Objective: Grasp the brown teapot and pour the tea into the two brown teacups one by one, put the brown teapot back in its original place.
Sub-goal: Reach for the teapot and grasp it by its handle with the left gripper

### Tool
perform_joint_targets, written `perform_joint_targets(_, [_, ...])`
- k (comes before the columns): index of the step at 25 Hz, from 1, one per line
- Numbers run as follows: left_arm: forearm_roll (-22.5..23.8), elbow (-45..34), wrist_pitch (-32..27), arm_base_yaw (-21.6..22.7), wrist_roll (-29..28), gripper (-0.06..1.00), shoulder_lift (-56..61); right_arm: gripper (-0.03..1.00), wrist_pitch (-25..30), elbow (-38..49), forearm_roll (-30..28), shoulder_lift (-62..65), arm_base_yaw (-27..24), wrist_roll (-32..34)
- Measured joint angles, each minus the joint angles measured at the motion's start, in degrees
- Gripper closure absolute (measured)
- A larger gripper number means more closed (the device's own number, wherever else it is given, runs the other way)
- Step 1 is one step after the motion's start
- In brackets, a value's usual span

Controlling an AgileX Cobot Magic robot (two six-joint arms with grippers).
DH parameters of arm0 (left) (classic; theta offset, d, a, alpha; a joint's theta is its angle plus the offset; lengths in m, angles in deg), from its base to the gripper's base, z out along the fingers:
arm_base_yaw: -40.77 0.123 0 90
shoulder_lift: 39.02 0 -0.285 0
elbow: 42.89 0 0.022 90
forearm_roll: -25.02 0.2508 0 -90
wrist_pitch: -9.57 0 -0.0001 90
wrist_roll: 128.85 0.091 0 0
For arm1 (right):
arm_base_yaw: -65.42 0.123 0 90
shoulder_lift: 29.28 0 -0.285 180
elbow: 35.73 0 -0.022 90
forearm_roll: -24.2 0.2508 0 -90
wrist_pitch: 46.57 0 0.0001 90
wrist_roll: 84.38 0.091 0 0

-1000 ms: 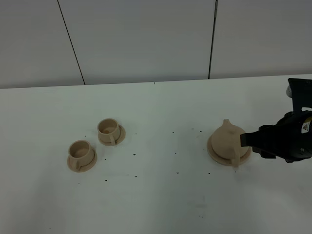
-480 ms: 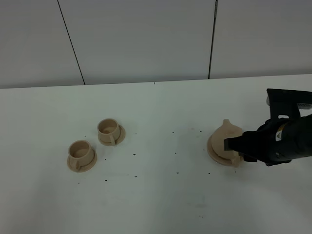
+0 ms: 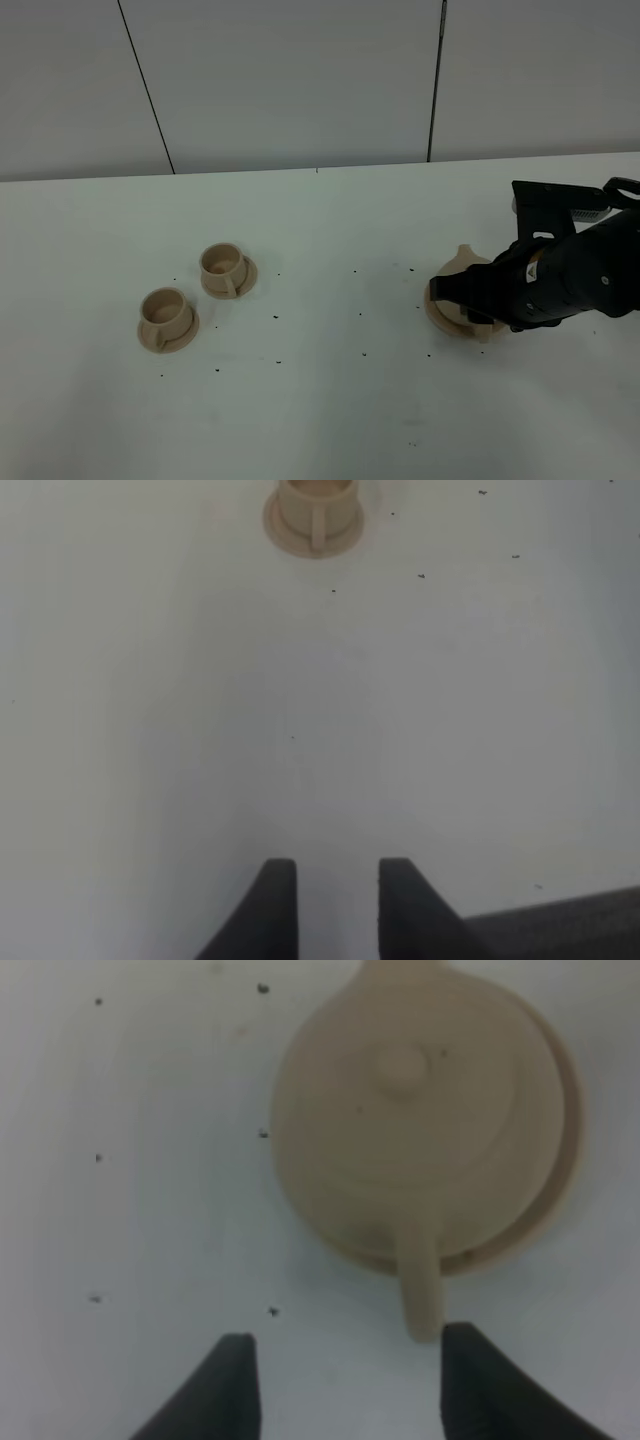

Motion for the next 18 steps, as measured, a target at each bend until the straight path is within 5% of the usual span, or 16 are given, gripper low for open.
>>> perform_joint_targets(18, [0.00,0.00,0.00,0.00,0.00,0.68,0.00,0.56,-0.70,-0.12,-8.65,-2.14,-0.33,2.99])
